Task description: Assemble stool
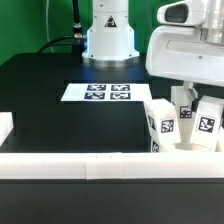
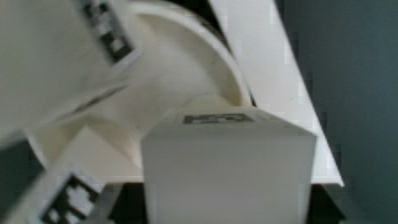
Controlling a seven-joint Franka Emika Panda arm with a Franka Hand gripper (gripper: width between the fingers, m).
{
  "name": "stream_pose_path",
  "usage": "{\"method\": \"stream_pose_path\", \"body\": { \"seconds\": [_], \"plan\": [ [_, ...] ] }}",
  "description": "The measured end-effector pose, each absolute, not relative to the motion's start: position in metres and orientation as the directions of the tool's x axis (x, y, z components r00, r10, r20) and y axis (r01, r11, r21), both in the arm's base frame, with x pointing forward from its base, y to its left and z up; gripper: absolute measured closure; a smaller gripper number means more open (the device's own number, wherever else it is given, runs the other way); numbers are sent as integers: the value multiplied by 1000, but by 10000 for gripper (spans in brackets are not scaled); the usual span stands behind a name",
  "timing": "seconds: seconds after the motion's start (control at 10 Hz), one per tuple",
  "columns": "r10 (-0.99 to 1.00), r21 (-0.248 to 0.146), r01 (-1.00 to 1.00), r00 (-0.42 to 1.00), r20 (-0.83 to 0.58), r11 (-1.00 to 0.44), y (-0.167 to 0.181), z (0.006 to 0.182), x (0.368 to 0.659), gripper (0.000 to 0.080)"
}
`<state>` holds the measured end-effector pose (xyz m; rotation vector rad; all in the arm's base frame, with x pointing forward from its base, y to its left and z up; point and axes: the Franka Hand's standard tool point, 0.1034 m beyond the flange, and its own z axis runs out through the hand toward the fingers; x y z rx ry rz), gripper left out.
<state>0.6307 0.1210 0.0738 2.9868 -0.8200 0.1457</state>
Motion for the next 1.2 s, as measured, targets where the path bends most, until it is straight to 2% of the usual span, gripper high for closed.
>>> {"method": "stream_pose_path", "body": {
  "seconds": [0.5, 0.6, 0.7, 0.9, 1.0, 1.2],
  "plan": [
    [-733, -16, -736, 672, 100, -677, 120, 73, 631, 462],
    [-795, -31, -796, 599, 95, -604, 120, 73, 631, 462],
    [-862, -66, -861, 500, 80, -505, 119, 73, 631, 462],
    [-965, -110, -959, 256, 53, -260, 121, 72, 631, 462],
    [-994, -149, -983, 110, 15, -111, 120, 72, 630, 462],
    [-999, -159, -987, -31, -12, 32, 120, 73, 630, 462]
  ]
}}
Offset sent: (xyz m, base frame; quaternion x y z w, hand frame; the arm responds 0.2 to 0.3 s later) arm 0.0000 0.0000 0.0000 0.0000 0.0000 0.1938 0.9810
